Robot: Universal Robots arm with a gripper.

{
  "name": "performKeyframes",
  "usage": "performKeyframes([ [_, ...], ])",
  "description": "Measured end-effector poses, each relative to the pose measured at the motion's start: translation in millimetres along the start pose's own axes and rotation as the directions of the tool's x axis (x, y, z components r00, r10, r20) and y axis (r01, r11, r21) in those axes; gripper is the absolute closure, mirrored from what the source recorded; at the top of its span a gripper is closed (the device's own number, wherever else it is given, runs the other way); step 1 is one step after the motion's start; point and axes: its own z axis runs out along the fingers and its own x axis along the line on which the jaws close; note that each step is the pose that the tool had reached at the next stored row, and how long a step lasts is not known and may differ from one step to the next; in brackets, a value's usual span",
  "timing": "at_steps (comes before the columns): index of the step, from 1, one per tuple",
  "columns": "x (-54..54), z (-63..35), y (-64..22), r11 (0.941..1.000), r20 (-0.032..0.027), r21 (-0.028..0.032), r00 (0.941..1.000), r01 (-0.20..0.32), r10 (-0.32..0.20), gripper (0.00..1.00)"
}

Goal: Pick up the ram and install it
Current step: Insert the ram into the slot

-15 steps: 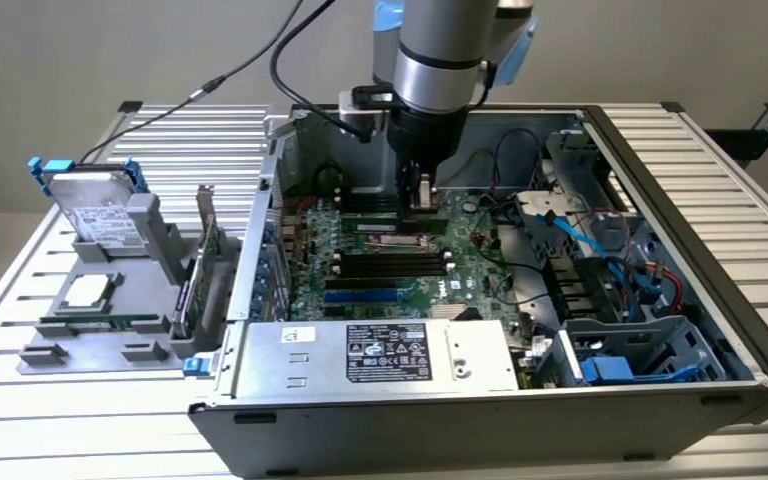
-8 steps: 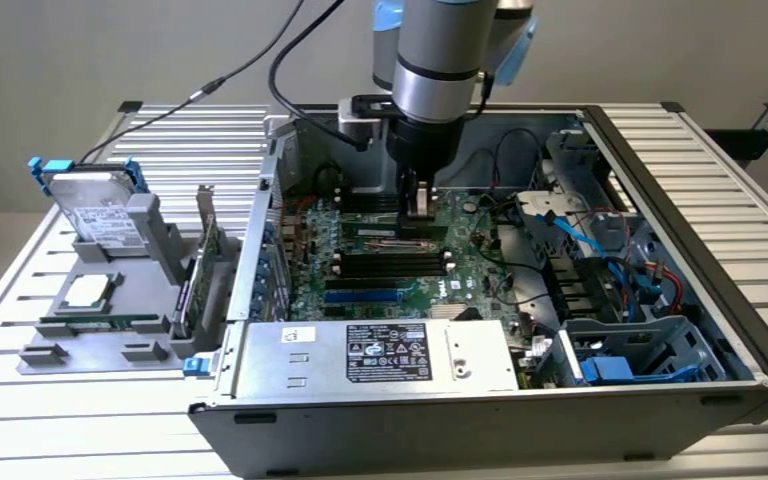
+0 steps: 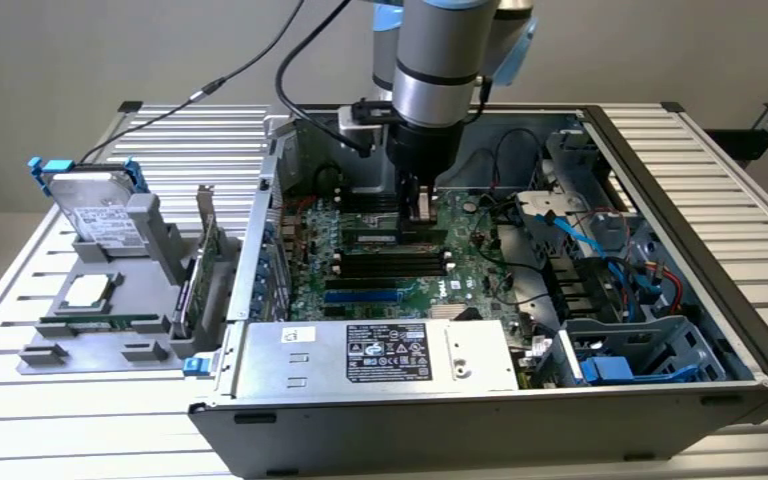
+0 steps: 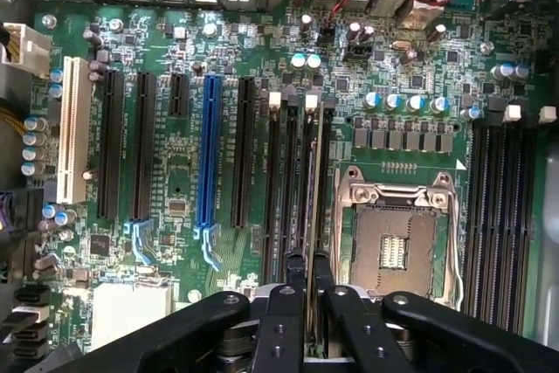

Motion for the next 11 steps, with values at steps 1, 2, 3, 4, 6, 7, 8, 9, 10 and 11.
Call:
performKeyframes([
  [1, 0.0, 0.4, 0.2, 1.0000, -0.0022, 0.0002, 1.0000, 0.002, -0.002, 0.86],
  [2, 0.1, 0.8, 0.4, 1.0000, -0.0045, 0.0015, 1.0000, 0.003, -0.003, 0.86],
  [3, 0.1, 1.1, 0.6, 1.0000, -0.0072, 0.0036, 1.0000, 0.005, -0.005, 0.86],
  [4, 0.1, 1.5, 0.8, 1.0000, -0.0098, 0.0055, 0.9999, 0.005, -0.005, 0.86],
  [6, 0.4, 2.4, 1.3, 0.9999, -0.0146, 0.0087, 0.9999, 0.006, -0.006, 0.86],
  [7, 0.6, 2.9, 1.4, 0.9999, -0.0164, 0.0094, 0.9999, 0.006, -0.005, 0.86],
  [8, 0.7, 3.6, 1.6, 0.9999, -0.0184, 0.0097, 0.9998, 0.006, -0.005, 0.86],
  [9, 0.8, 4.2, 2.0, 0.9999, -0.0207, 0.0098, 0.9998, 0.005, -0.005, 0.86],
  [10, 0.8, 4.9, 2.4, 0.9999, -0.0236, 0.0098, 0.9997, 0.005, -0.005, 0.86],
  [11, 0.8, 5.6, 2.8, 0.9999, -0.0264, 0.0097, 0.9996, 0.005, -0.005, 0.86],
])
